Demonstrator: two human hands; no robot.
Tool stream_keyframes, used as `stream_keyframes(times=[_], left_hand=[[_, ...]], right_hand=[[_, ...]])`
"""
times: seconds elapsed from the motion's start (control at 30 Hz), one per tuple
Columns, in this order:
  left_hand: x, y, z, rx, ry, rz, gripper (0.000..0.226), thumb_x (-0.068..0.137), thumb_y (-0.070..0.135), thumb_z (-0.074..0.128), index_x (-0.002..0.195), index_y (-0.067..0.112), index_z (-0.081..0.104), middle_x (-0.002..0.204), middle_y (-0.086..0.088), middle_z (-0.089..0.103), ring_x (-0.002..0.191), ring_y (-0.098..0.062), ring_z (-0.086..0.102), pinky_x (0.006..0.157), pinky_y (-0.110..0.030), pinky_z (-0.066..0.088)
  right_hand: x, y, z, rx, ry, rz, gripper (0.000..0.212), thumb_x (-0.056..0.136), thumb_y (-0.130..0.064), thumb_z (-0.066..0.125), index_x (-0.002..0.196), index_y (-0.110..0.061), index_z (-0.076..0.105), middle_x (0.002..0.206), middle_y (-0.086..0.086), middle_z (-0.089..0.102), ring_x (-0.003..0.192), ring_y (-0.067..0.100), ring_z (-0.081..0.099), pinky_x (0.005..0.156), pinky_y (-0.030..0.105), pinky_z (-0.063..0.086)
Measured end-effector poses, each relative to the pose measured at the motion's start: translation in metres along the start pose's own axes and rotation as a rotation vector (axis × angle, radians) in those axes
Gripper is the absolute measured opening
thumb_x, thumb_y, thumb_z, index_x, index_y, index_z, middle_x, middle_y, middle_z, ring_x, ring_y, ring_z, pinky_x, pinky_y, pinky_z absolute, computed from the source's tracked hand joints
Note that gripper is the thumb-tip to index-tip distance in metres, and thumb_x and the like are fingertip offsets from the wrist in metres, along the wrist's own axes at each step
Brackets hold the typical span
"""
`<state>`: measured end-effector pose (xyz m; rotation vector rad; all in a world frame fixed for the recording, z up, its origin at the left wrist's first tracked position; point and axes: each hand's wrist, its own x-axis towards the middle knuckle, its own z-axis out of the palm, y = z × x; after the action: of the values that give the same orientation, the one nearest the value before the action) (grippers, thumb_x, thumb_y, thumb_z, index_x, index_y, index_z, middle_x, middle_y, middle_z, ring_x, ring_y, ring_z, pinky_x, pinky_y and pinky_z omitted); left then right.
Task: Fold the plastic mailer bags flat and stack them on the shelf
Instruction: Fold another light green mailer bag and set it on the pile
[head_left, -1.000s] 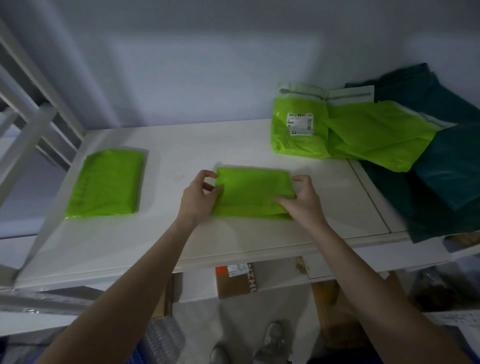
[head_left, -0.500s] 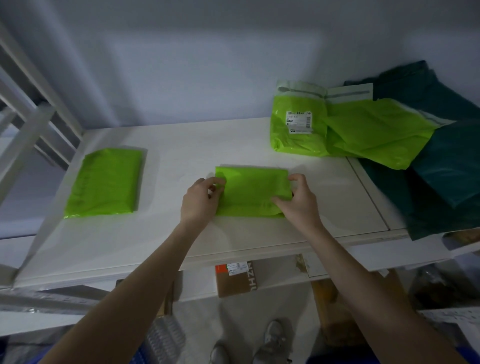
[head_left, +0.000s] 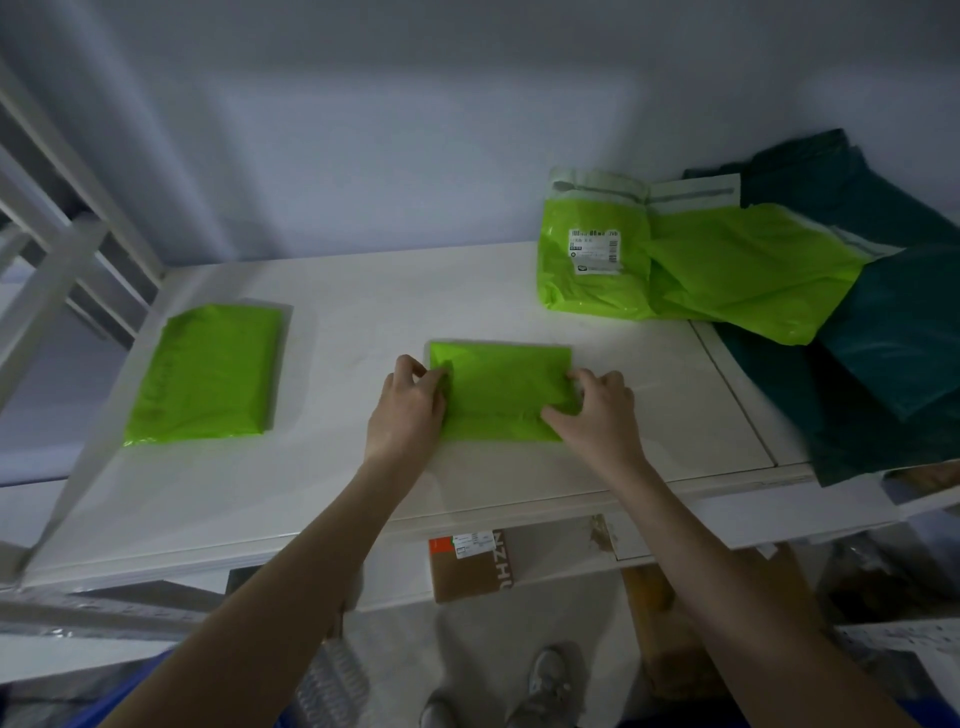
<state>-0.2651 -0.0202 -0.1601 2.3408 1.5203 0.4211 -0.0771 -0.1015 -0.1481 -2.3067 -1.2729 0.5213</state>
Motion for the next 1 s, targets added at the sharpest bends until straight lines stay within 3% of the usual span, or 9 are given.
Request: stream_keyframes(times=[0.13,0.23,0.33,0.4,0.47,0.57,0.7,0.87,1.0], left_hand=[[-0.001,0.001,-0.003,-0.059,0.081,-0.024,0.035,0.095,0.014,0.043,0.127,0.003,0.053,0.127,-0.014,0.042,0.112,-0.032,0.045,0.088,-0.040,0.044],[0.005,0.005,-0.003,-0.010,0.180,0.115,0.048,0.091,0.026,0.032,0.125,0.002,0.054,0.129,-0.015,0.050,0.115,-0.034,0.048,0.091,-0.043,0.043],[0.016,0.017,0.005,0.032,-0.006,0.254,0.066,0.089,0.040,0.014,0.142,0.007,0.035,0.151,-0.010,0.032,0.138,-0.027,0.031,0.112,-0.040,0.024],[0.022,0.018,0.017,0.133,-0.145,0.265,0.073,0.087,0.044,-0.003,0.150,0.011,0.018,0.158,-0.003,0.014,0.145,-0.018,0.012,0.118,-0.037,0.011],[0.025,0.015,0.027,0.228,-0.187,0.280,0.084,0.078,0.044,-0.017,0.150,0.013,0.015,0.158,-0.001,0.013,0.146,-0.016,0.009,0.117,-0.036,0.011],[0.026,0.015,0.026,0.163,-0.128,0.231,0.082,0.078,0.048,-0.007,0.147,0.019,0.027,0.154,0.004,0.027,0.142,-0.014,0.023,0.114,-0.031,0.019],[0.026,0.019,0.020,0.115,-0.134,0.182,0.053,0.094,0.042,0.025,0.144,0.030,0.032,0.152,0.012,0.029,0.140,-0.010,0.024,0.112,-0.036,0.018],[0.018,0.013,0.022,0.114,-0.141,0.126,0.063,0.084,0.052,0.018,0.145,0.038,0.027,0.156,0.008,0.019,0.144,-0.014,0.015,0.114,-0.042,0.012],[0.015,0.015,0.023,0.083,-0.139,0.083,0.068,0.083,0.059,0.016,0.147,0.037,0.021,0.158,0.003,0.010,0.145,-0.015,0.009,0.117,-0.044,0.006]], right_hand=[[0.001,0.003,0.000,0.178,0.069,0.035,0.043,0.081,-0.016,0.063,0.121,-0.005,0.052,0.117,0.017,0.042,0.110,0.036,0.045,0.096,0.043,0.040],[0.004,-0.006,0.003,0.181,0.244,-0.138,0.040,0.086,-0.015,0.051,0.122,-0.001,0.055,0.122,0.018,0.048,0.115,0.034,0.046,0.098,0.040,0.040],[0.011,-0.029,0.013,-0.048,0.230,-0.407,0.052,0.087,-0.031,0.035,0.125,-0.003,0.056,0.133,0.015,0.052,0.124,0.031,0.048,0.100,0.039,0.039],[0.017,-0.040,0.022,-0.211,0.087,-0.454,0.055,0.093,-0.036,0.025,0.134,-0.008,0.048,0.144,0.007,0.045,0.133,0.023,0.040,0.106,0.037,0.031],[0.022,-0.042,0.031,-0.310,0.030,-0.441,0.062,0.091,-0.038,0.014,0.130,-0.010,0.052,0.138,0.004,0.051,0.126,0.021,0.047,0.100,0.038,0.035],[0.024,-0.036,0.038,-0.373,0.049,-0.438,0.050,0.085,-0.033,0.028,0.102,-0.010,0.069,0.102,0.003,0.070,0.090,0.022,0.067,0.076,0.036,0.051],[0.026,-0.033,0.038,-0.357,0.097,-0.441,0.046,0.082,-0.033,0.031,0.102,-0.012,0.068,0.102,0.002,0.070,0.091,0.022,0.066,0.077,0.037,0.051],[0.023,-0.027,0.034,-0.356,0.059,-0.307,0.053,0.089,-0.051,0.030,0.131,-0.024,0.048,0.138,0.004,0.044,0.131,0.026,0.037,0.105,0.050,0.027],[0.023,-0.013,0.032,-0.391,0.038,-0.251,0.065,0.090,-0.058,0.036,0.145,-0.026,0.026,0.154,0.006,0.023,0.143,0.023,0.016,0.112,0.054,0.016]])
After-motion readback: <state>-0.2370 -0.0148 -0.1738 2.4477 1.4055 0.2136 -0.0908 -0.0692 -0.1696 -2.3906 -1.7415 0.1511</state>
